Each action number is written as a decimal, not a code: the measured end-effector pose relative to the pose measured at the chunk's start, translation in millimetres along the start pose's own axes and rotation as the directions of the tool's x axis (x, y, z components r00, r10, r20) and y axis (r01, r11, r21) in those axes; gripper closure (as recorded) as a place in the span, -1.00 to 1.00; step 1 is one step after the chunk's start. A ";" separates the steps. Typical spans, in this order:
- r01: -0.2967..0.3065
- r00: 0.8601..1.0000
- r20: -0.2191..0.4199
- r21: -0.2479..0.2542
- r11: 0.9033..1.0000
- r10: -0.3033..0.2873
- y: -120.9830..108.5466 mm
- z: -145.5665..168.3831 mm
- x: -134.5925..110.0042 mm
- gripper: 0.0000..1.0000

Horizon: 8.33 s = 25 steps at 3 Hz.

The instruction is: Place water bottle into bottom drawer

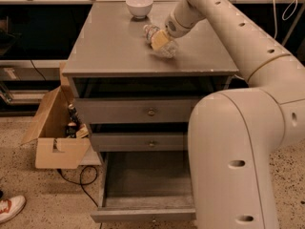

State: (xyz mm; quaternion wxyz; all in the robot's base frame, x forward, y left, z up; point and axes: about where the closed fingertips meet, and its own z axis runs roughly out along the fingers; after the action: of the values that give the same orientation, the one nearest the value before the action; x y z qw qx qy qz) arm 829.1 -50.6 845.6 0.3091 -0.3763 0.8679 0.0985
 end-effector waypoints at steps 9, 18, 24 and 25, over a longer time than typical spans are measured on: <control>0.417 0.886 0.319 -0.234 0.878 -0.336 122.9 -128.3 112.8 1.00; 0.134 0.990 0.048 -0.610 0.781 -0.132 239.5 108.3 387.3 1.00; -0.132 0.991 -0.087 -0.520 0.844 0.101 248.9 348.1 539.0 0.49; -0.133 0.991 -0.055 -0.511 0.849 0.122 247.5 373.0 531.9 -0.13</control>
Offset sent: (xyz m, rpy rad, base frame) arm -0.0381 -0.0113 0.0415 0.0993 -0.0971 0.1004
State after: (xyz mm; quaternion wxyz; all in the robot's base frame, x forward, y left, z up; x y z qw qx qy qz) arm 545.1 -42.5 211.0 0.1813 -0.3876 0.8363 0.3428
